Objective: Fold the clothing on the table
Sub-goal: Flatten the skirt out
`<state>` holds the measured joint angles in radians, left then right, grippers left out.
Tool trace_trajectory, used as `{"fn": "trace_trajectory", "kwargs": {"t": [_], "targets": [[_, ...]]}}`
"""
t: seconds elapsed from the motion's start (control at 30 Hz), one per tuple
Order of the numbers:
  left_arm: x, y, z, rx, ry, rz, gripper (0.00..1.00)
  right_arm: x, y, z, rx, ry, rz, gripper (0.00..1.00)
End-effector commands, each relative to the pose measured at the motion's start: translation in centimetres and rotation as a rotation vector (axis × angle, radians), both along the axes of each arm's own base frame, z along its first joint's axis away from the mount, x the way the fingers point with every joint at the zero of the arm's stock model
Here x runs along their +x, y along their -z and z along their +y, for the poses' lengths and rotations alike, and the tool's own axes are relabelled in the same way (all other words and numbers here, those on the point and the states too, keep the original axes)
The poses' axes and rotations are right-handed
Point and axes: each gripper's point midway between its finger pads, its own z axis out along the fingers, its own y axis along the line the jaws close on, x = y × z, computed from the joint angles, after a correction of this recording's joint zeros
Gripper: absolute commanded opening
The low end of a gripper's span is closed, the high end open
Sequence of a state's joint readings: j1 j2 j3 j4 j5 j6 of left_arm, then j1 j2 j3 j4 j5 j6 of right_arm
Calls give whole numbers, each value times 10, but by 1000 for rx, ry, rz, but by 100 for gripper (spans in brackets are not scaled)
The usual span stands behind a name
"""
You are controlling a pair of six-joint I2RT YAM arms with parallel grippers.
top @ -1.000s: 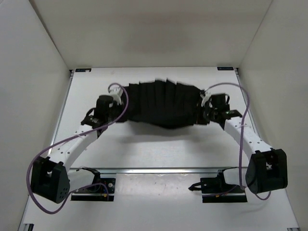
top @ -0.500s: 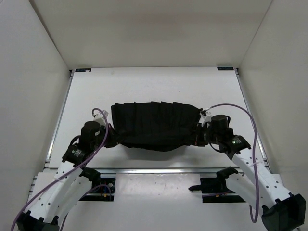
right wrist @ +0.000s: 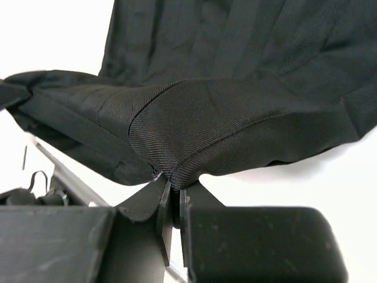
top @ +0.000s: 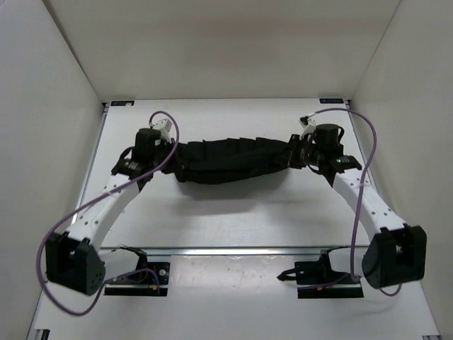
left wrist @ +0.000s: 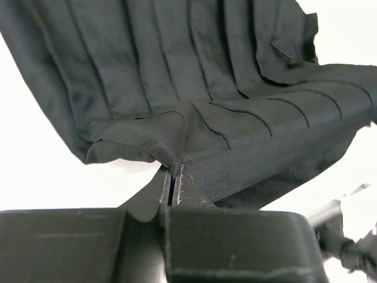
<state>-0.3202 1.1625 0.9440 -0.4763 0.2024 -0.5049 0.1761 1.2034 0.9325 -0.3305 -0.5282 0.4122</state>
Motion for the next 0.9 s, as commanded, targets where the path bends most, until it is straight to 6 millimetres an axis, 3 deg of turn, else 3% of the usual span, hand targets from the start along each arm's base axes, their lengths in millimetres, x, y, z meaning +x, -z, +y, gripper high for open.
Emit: {"fn": "trace_trajectory", "kwargs": {"t": [0.0, 0.07, 0.17, 0.27, 0.37, 0.43, 0.5, 0.53, 0.6, 0.67, 0.7, 0.77, 0.87], "targets": [[41, -5, 25, 74, -84, -31, 0, 46, -18, -3, -46, 25, -141, 0], [53, 7, 25, 102, -72, -15, 0, 56, -3, -5, -51, 27, -96, 0], [61, 18, 27, 137, -86, -14, 0, 52, 21, -9, -44, 33, -28, 0], [57, 28, 24, 120, -71, 21, 0, 43, 39, -9, -35, 30, 50, 0], [41, 44, 19, 143, -37, 48, 0, 29, 45, -9, -49, 25, 96, 0], [20, 63, 14, 174, -16, 119, 0, 11, 57, -11, -53, 32, 158, 0], [0, 79, 12, 186, -1, 201, 0, -15, 70, -11, -47, 20, 221, 0], [-13, 93, 12, 192, 9, 246, 0, -32, 86, -11, -29, 28, 288, 0], [-31, 108, 8, 168, 5, 297, 0, -52, 92, -8, 24, 20, 287, 1], [-49, 121, 7, 157, 2, 324, 0, -76, 109, -4, 91, 36, 339, 12], [-51, 123, 5, 145, -9, 324, 0, -77, 102, -1, 104, 27, 289, 15], [-62, 133, 9, 139, -24, 339, 0, -90, 115, 0, 117, 45, 298, 29], [-71, 140, 17, 152, -49, 363, 0, -103, 123, 3, 122, 44, 320, 33]]}}
